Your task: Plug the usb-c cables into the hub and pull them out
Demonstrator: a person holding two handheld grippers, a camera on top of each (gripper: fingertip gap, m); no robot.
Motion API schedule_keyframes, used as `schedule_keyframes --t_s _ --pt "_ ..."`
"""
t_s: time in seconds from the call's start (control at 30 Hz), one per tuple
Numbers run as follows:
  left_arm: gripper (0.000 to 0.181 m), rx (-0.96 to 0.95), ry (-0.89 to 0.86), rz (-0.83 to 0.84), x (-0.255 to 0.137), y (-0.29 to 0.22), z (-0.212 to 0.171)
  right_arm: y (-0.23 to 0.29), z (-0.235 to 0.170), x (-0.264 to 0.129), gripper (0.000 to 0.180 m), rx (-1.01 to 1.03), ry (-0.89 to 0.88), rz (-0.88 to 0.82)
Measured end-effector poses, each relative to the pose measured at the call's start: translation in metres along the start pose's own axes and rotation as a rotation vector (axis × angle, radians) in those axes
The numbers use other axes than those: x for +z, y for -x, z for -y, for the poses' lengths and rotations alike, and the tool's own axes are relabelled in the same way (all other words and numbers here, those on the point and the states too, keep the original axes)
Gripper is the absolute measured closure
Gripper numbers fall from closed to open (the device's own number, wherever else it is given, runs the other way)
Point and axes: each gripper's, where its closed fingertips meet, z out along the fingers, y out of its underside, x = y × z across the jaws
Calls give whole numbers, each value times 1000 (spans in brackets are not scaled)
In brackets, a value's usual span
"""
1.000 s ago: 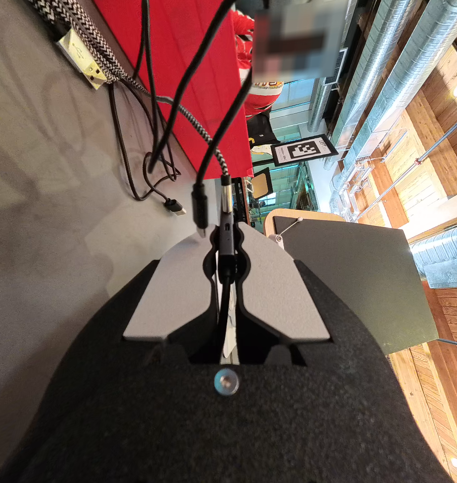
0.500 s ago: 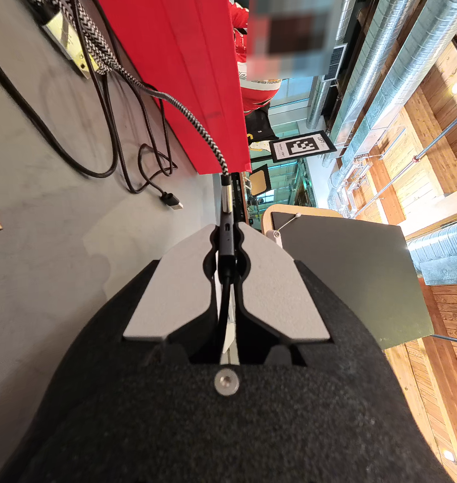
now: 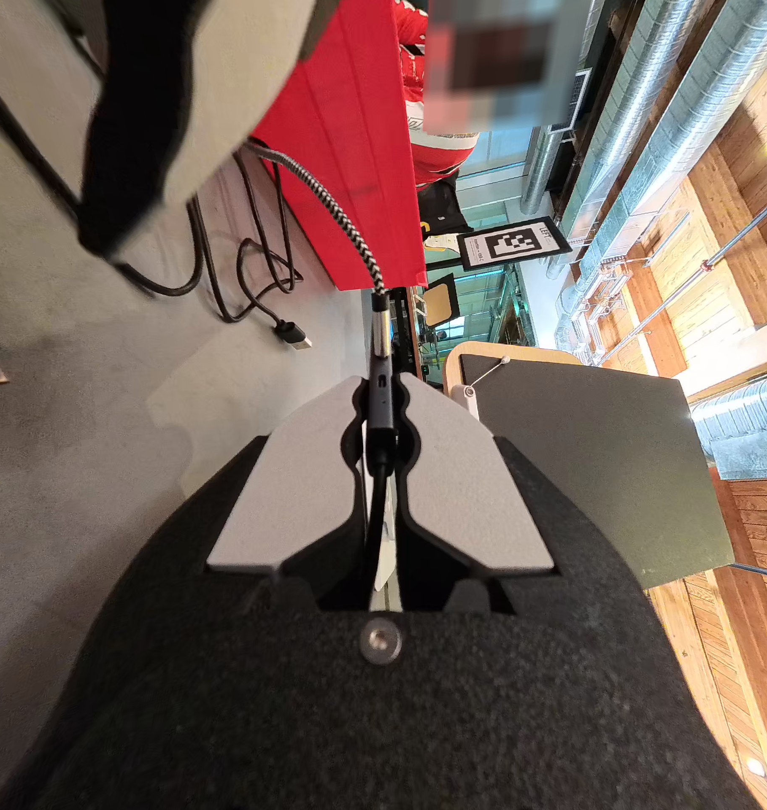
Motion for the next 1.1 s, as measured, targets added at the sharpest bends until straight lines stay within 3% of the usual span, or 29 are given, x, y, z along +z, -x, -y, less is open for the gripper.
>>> schedule_keyframes --t_s 0.13,0.3,0.37,0.63,0.83,1.1 --pt "158 -37 39 -93 13 1 -7 -1 0 -2 171 5 -1 -2" --pt "158 12 125 -94 20 3 -22 1 -1 0 170 14 0 5" --pt "170 54 102 -130 22 -5 -19 1 -3 -1 170 18 2 8" --pt "170 139 104 -35 22 5 -18 1 -6 -1 170 17 7 11" --pt "171 -24 -42 -54 -34 40 41 -3 -4 -2 170 -25 15 -10" --pt "171 84 263 -14 -21 60 42 -11 0 -4 170 -225 93 -78"
